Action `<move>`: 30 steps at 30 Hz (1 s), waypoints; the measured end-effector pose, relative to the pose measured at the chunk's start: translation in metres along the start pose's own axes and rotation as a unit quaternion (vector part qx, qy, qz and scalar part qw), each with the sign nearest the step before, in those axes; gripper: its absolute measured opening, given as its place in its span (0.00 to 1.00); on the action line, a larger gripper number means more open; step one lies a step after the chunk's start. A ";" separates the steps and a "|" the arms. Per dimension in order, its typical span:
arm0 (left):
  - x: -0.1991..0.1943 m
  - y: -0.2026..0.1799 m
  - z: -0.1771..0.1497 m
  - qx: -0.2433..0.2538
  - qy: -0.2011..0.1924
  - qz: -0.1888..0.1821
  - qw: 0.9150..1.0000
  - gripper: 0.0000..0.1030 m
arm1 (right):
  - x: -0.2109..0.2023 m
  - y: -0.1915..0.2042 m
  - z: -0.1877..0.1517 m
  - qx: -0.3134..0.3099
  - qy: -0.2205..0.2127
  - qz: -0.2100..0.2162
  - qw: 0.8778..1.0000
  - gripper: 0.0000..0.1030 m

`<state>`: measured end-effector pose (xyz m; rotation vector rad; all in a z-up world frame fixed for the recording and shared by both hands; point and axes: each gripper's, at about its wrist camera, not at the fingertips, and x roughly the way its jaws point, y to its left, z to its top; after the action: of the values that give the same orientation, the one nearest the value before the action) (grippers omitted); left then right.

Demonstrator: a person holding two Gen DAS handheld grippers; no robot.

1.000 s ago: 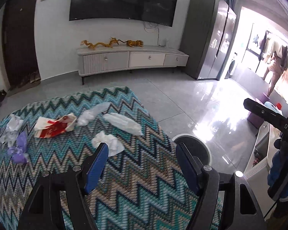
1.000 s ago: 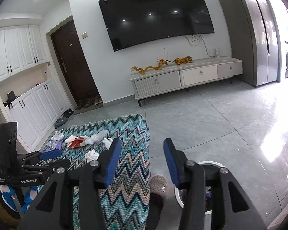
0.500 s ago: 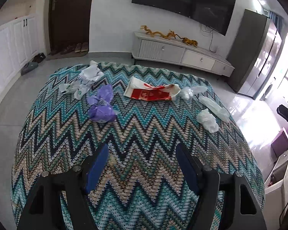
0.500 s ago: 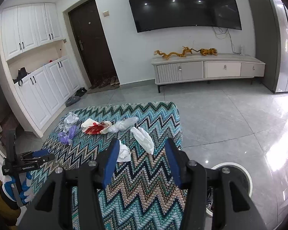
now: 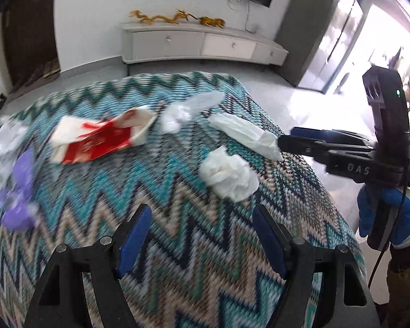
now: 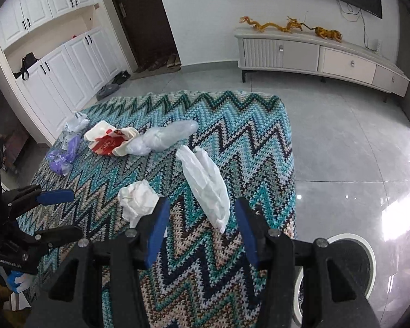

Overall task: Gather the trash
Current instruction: 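Grasp a crumpled white tissue with the left gripper while the right grasps a white tissue, then carry both tissues over the bin and open both grippers to release them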

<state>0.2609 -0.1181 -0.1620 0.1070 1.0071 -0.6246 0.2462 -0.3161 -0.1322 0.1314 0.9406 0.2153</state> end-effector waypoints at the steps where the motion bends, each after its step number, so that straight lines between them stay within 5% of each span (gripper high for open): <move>1: 0.008 -0.004 0.005 0.004 0.006 -0.002 1.000 0.72 | 0.006 -0.001 0.002 -0.004 0.006 0.002 1.000 0.46; 8: 0.048 -0.016 0.026 0.016 0.042 0.004 0.999 0.68 | 0.035 -0.014 0.010 -0.016 0.037 0.006 0.999 0.46; 14: 0.056 -0.018 0.025 0.015 0.048 -0.001 0.999 0.27 | 0.050 -0.011 0.015 -0.027 0.055 0.010 0.998 0.43; 16: 0.053 -0.015 0.023 0.005 0.047 -0.008 0.999 0.18 | 0.053 -0.009 0.014 -0.029 0.056 0.007 0.998 0.28; 21: 0.036 -0.007 0.013 -0.009 0.036 0.000 0.999 0.14 | 0.041 0.002 0.009 -0.033 0.032 0.010 0.999 0.12; 30: -0.012 -0.015 0.010 -0.005 0.009 0.007 1.000 0.14 | -0.015 0.002 0.006 -0.039 -0.011 -0.013 0.999 0.11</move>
<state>0.2555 -0.1288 -0.1437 0.1111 1.0249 -0.6062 0.2428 -0.3181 -0.1167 0.0497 0.9101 0.2265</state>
